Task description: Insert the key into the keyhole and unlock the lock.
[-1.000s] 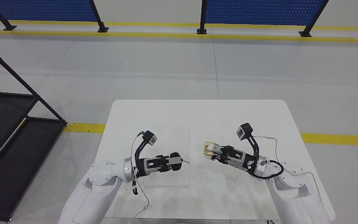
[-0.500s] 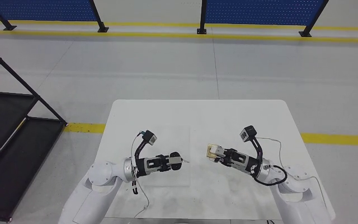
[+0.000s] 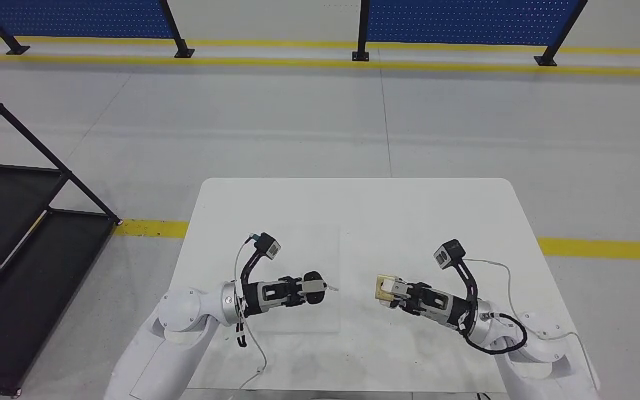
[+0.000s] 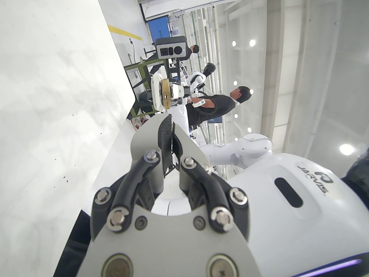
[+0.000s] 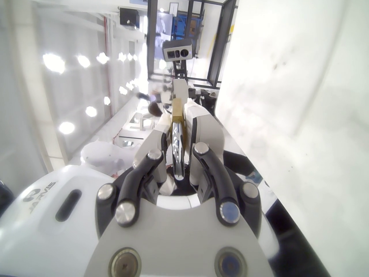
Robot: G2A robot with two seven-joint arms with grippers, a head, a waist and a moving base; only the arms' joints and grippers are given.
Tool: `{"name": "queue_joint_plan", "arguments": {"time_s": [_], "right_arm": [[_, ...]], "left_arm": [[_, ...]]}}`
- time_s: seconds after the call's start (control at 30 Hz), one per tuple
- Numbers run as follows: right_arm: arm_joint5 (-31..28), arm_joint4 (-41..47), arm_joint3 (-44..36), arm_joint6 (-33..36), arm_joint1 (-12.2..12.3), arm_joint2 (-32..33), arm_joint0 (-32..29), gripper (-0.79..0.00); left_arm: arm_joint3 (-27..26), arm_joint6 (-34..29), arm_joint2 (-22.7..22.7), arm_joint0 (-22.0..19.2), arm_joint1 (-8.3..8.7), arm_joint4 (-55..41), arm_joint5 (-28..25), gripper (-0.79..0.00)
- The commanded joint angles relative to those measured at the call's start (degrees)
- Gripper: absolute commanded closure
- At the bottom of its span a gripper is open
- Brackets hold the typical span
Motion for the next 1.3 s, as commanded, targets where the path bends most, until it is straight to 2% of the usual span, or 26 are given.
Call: {"name": "queue_joint_plan", "arguments": {"time_s": [0.0,0.17,0.4,0.7,1.27], "right_arm": [[-0.02,-0.02,0.00,0.02,0.00,-0.01,0.01,0.000],[-0.02,-0.02,0.00,0.02,0.00,-0.01,0.01,0.000],[-0.02,-0.02,0.00,0.02,0.00,-0.01,0.01,0.000],[-0.02,-0.02,0.00,0.02,0.00,-0.01,0.01,0.000],[-0.02,-0.02,0.00,0.02,0.00,-0.01,0.01,0.000]], "left_arm": [[0.00,0.00,0.00,0.00,0.00,0.00,0.00,0.000],[-0.14,0.56,0.36,0.09,-0.02,0.47,0.24,0.000],[-2.70,13.73,4.96,2.26,-0.79,5.65,-0.67,0.000],[-3.95,22.25,9.03,2.70,-1.36,10.20,-1.81,0.000],[-4.94,25.62,12.39,2.61,-1.51,13.78,-3.48,0.000]]}}
